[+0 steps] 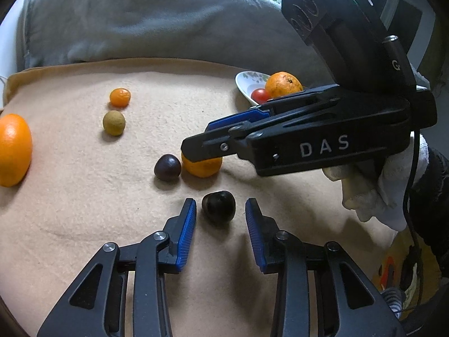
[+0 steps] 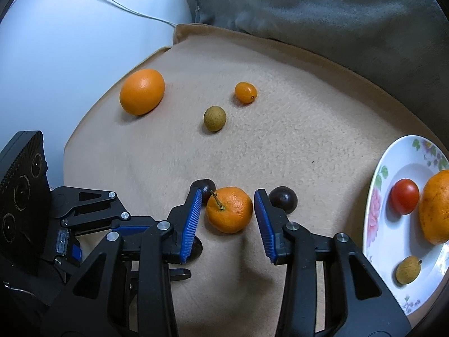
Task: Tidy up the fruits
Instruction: 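Close the left gripper on the dark plum while the right closes on the mandarin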
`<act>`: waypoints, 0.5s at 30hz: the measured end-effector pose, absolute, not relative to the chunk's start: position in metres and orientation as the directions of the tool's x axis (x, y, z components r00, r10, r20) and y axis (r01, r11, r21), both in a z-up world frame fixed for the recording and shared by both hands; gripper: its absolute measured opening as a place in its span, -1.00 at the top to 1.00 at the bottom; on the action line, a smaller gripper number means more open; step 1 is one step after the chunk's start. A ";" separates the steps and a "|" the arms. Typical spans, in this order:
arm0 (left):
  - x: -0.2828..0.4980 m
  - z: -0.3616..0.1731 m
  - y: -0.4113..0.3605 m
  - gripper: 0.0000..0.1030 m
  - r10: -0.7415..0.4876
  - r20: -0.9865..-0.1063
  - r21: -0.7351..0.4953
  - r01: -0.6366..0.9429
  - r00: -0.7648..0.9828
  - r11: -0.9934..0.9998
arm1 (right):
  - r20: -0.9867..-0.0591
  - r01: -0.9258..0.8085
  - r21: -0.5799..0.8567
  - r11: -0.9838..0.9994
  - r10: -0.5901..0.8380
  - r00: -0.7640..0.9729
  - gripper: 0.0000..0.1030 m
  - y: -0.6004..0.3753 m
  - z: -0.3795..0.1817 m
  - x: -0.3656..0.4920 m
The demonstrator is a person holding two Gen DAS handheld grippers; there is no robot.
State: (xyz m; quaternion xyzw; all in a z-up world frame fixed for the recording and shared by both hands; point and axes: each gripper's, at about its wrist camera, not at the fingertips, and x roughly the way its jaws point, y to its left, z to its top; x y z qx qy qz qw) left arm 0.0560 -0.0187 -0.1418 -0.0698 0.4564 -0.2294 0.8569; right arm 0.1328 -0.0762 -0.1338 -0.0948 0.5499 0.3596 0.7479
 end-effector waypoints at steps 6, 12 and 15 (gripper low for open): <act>0.058 -0.146 -0.020 0.41 -0.447 -0.760 -0.321 0.327 0.472 0.889 | -0.901 -0.642 0.249 0.725 0.417 0.121 0.20 -0.073 -0.142 0.134; 0.061 -0.148 -0.020 0.54 -0.439 -0.766 -0.315 0.321 0.469 0.893 | -0.904 -0.639 0.256 0.726 0.413 0.107 0.23 -0.072 -0.148 0.132; 0.063 -0.148 -0.023 0.56 -0.438 -0.766 -0.313 0.323 0.470 0.893 | -0.901 -0.631 0.264 0.730 0.420 0.108 0.24 -0.073 -0.148 0.133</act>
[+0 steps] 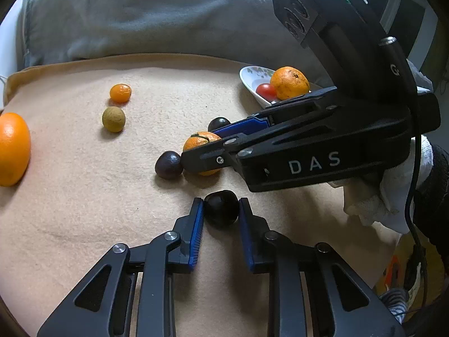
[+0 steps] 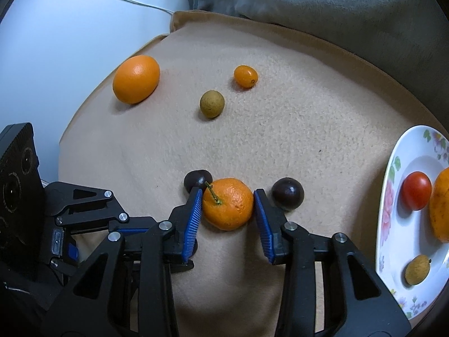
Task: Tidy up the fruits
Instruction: 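Close the left gripper on the dark plum while the right closes on the mandarin, then lift and carry the plum with the left gripper while the right carries the mandarin to the plate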
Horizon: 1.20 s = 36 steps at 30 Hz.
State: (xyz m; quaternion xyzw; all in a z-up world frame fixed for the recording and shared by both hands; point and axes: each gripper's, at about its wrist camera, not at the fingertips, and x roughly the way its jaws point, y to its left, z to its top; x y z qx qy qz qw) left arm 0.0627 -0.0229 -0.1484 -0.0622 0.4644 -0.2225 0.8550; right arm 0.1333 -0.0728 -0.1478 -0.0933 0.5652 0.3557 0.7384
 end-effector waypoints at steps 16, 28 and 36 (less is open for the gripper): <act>0.058 -0.138 -0.012 0.57 -0.462 -0.747 -0.350 0.307 0.478 0.885 | -0.859 -0.587 0.300 0.752 0.480 0.177 0.25 -0.104 -0.120 0.132; 0.056 -0.117 -0.006 0.57 -0.465 -0.721 -0.344 0.317 0.514 0.884 | -0.828 -0.538 0.302 0.787 0.496 0.262 0.25 -0.141 -0.089 0.127; 0.067 -0.105 -0.014 0.57 -0.471 -0.703 -0.336 0.334 0.533 0.880 | -0.808 -0.486 0.291 0.824 0.484 0.337 0.25 -0.177 -0.072 0.118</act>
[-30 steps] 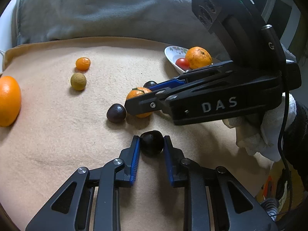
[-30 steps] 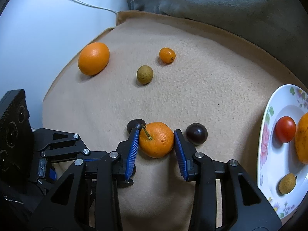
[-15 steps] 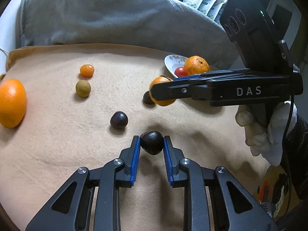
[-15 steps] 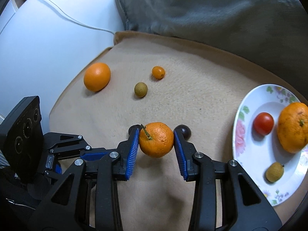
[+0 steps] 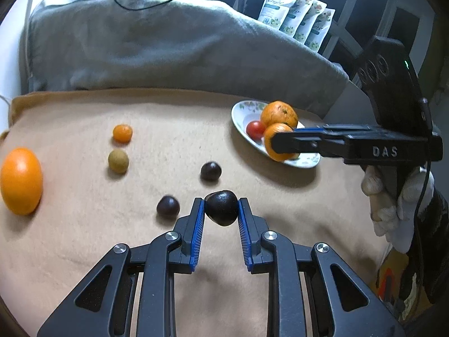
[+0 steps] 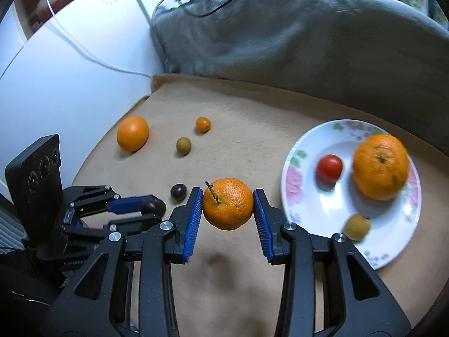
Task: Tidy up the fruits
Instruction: 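Lift and carry the plum with the left gripper while the right carries the mandarin to the plate, then lower both fruits onto the plate and open both grippers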
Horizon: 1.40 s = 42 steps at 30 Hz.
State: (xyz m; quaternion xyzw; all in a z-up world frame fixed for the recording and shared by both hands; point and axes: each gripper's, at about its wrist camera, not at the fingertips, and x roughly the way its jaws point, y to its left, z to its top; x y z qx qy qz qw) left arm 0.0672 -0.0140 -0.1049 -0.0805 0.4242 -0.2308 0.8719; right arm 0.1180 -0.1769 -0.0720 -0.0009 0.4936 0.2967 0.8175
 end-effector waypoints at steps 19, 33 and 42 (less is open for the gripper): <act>0.119 -0.094 -0.048 0.57 -0.510 -0.678 -0.351 0.377 0.530 0.857 | -0.813 -0.314 0.203 0.927 0.338 0.473 0.25 -0.274 -0.066 0.112; 0.144 -0.102 -0.085 0.57 -0.527 -0.697 -0.342 0.422 0.485 0.840 | -0.845 -0.265 0.132 0.955 0.248 0.473 0.25 -0.297 -0.087 0.126; 0.146 -0.108 -0.111 0.57 -0.542 -0.710 -0.334 0.462 0.450 0.822 | -0.853 -0.279 0.113 0.954 0.237 0.465 0.25 -0.293 -0.093 0.131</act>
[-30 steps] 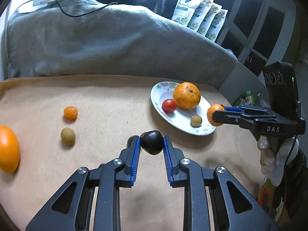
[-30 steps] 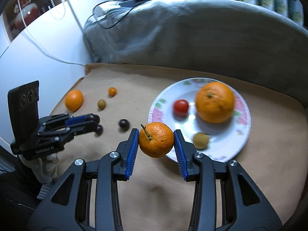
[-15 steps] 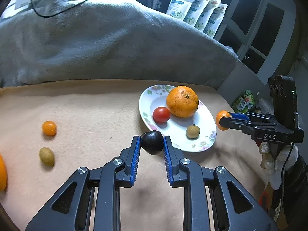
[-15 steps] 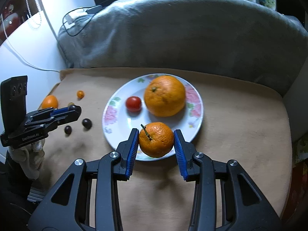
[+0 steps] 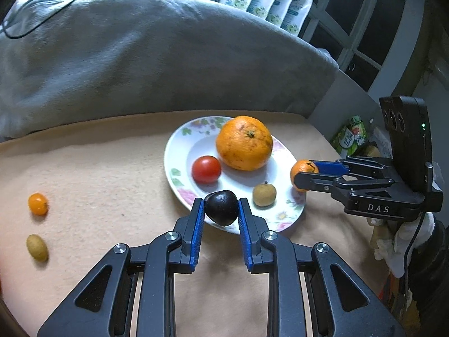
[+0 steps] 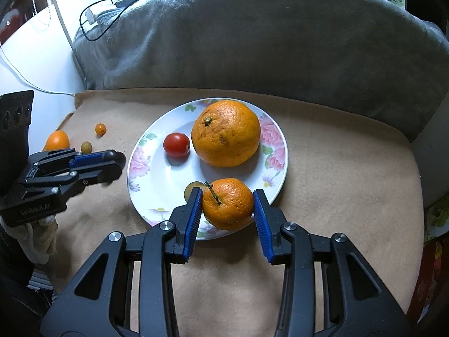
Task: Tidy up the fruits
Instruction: 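Lower both fruits onto the plate and open both grippers, then withdraw both grippers and move them toward the loose large orange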
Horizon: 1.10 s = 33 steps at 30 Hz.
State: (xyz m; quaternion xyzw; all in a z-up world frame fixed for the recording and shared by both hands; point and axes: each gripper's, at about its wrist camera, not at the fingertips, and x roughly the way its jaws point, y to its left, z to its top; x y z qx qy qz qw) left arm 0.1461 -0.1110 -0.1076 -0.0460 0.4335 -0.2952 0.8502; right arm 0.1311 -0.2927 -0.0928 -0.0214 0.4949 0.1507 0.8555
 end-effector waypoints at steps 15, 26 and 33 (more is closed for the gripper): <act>0.147 -0.109 -0.124 0.44 -0.546 -0.715 -0.324 0.485 0.436 0.812 | -0.861 -0.303 0.077 0.950 0.216 0.460 0.25 -0.285 -0.097 0.135; 0.142 -0.106 -0.125 -0.24 -0.534 -0.711 -0.293 0.497 0.458 0.817 | -0.833 -0.256 0.074 0.964 0.201 0.515 -0.48 -0.295 -0.085 0.134; 0.139 -0.104 -0.125 -0.40 -0.505 -0.719 -0.265 0.484 0.477 0.834 | -0.822 -0.244 0.110 0.964 0.226 0.523 -0.69 -0.298 -0.081 0.132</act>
